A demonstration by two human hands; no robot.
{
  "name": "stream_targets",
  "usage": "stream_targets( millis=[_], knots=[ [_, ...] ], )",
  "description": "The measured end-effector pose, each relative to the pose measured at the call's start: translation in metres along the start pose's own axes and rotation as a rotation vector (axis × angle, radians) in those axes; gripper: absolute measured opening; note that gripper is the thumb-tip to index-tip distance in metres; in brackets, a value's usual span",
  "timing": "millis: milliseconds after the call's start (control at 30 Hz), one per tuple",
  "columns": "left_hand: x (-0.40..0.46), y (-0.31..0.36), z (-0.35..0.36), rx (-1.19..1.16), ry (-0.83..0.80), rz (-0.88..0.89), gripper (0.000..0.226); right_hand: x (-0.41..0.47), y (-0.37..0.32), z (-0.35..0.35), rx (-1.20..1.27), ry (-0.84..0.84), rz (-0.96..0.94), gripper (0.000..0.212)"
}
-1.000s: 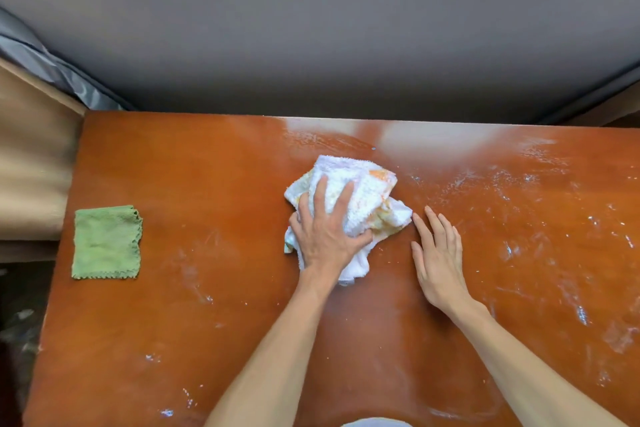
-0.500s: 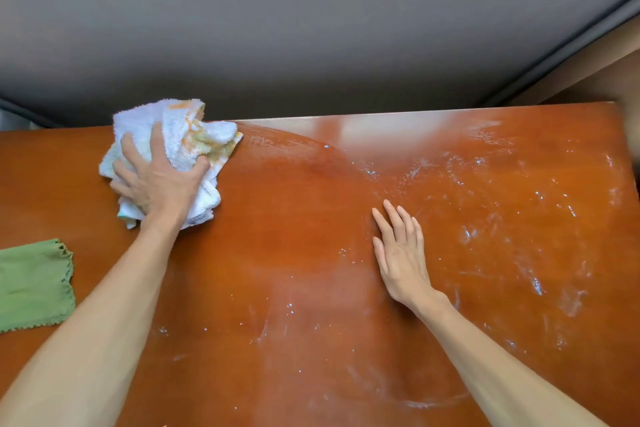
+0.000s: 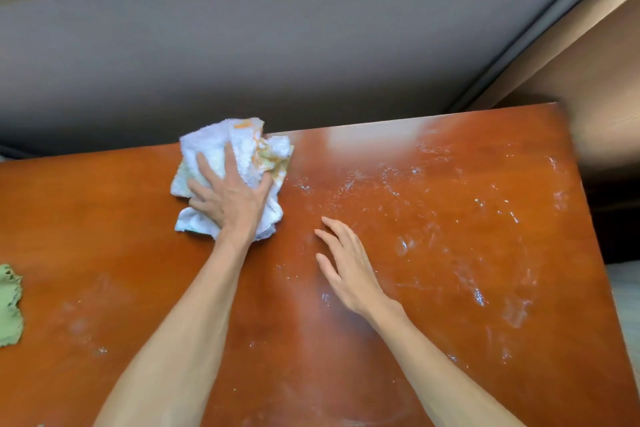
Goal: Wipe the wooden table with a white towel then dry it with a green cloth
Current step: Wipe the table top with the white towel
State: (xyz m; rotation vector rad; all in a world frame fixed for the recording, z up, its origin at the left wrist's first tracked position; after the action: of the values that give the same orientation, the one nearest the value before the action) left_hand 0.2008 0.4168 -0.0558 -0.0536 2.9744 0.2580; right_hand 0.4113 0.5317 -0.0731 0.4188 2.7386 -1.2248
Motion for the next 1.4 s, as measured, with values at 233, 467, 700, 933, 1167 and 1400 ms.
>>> stream_targets(
  millis=[233,467,700,933,1167,1400],
  knots=[
    [-0.097,0.120,0.035,0.017,-0.089,0.193,0.095,-0.028,0.090,-0.107,-0.234,0.426,0.181,0.045],
    [-0.144,0.155,0.056,0.063,-0.149,0.505,0.104,-0.042,0.135,-0.111,-0.300,0.358,0.296,0.051],
    [-0.058,0.066,0.027,-0.049,-0.079,0.321,0.090,-0.041,0.134,-0.107,-0.281,0.380,0.334,0.052],
    [0.039,-0.073,-0.022,-0.096,0.055,-0.172,0.082,-0.042,0.135,-0.106,-0.282,0.397,0.333,0.052],
    [0.050,-0.113,-0.030,-0.198,0.132,-0.346,0.079,-0.042,0.138,-0.105,-0.311,0.402,0.321,0.051],
    [0.009,-0.038,-0.009,-0.124,0.082,-0.222,0.085,-0.042,0.138,-0.103,-0.341,0.426,0.302,0.051]
  ],
)
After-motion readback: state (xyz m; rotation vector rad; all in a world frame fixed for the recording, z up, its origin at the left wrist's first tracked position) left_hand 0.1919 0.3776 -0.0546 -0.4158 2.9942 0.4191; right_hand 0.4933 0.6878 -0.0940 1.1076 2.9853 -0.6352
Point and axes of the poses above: each hand's wrist, its own x-axis towards the middle knuckle, its own z-axis out of the palm, y = z × x, the point moved 5 cm from there along x, towards the middle knuckle, and after that the axes turned 4 degrees about -z, right-handed, at the moved point
